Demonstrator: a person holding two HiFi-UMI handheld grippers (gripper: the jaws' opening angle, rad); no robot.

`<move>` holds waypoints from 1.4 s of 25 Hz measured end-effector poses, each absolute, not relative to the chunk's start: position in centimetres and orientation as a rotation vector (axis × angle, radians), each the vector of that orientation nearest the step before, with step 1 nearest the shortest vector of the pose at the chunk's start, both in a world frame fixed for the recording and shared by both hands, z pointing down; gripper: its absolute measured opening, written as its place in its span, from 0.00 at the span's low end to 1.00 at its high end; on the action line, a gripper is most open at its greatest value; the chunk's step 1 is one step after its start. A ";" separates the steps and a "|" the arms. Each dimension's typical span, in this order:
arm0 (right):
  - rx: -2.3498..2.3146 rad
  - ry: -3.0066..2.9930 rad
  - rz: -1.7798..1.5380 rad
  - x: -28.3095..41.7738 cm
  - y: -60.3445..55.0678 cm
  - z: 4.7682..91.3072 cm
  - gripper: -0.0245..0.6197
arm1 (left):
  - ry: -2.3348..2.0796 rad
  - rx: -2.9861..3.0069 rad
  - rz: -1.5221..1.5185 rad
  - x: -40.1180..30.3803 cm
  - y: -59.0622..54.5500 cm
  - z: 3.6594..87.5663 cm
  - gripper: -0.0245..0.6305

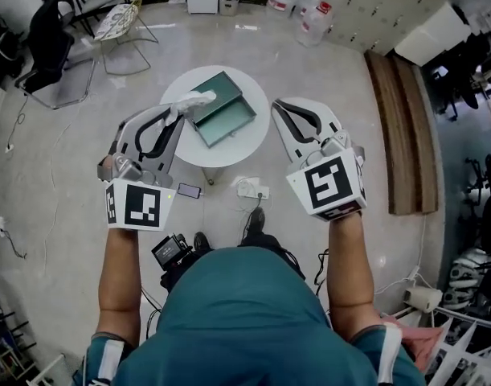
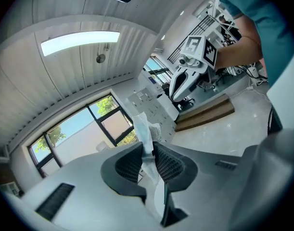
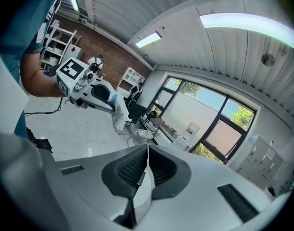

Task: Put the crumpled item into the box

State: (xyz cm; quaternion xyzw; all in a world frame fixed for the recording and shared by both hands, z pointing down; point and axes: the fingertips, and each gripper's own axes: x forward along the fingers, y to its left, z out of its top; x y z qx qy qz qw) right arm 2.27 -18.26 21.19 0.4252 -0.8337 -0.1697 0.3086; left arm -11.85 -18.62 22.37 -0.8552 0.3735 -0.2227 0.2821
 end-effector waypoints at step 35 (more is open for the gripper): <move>0.864 -2.384 -0.348 11.9 -37.5 30.1 0.10 | 1.284 -2.283 -0.917 -3.9 -34.4 33.5 0.16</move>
